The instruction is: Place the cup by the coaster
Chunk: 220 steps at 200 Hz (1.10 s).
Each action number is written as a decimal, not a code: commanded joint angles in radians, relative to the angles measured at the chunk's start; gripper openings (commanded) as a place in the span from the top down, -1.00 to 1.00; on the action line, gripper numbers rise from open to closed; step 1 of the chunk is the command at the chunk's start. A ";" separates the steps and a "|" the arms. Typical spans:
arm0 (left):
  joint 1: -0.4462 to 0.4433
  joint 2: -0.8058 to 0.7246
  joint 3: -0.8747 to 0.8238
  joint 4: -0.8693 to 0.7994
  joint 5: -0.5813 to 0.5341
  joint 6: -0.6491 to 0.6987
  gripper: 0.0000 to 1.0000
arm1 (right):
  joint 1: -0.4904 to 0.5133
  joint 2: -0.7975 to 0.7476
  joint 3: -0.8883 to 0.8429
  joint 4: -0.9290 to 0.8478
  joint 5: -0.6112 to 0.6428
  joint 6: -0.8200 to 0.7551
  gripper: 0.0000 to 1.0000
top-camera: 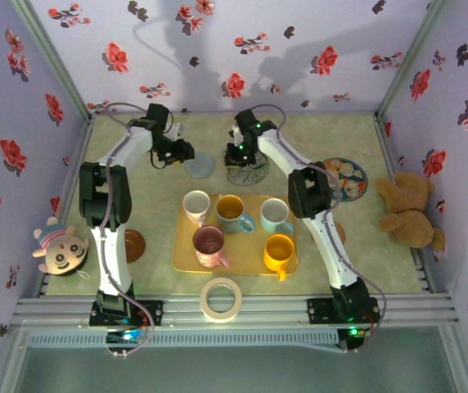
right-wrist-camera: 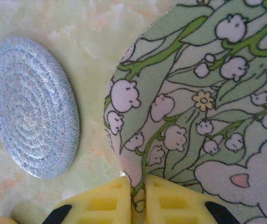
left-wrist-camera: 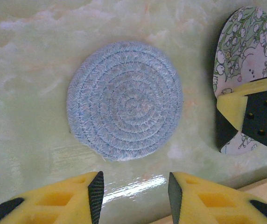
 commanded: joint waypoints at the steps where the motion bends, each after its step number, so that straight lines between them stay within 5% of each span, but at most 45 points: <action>1: 0.011 -0.043 -0.015 -0.024 -0.007 0.028 0.13 | 0.012 0.020 0.032 0.002 -0.031 0.017 0.64; 69: 0.013 -0.050 -0.011 -0.026 -0.009 0.027 0.13 | 0.012 0.015 0.041 -0.006 -0.024 0.024 0.05; 175: 0.017 -0.093 -0.004 -0.014 -0.018 0.014 0.09 | 0.004 -0.073 0.038 -0.004 -0.011 0.009 -0.43; 220: 0.018 -0.163 -0.007 -0.036 -0.033 0.019 -0.11 | -0.005 -0.155 0.034 -0.038 0.017 -0.056 -0.66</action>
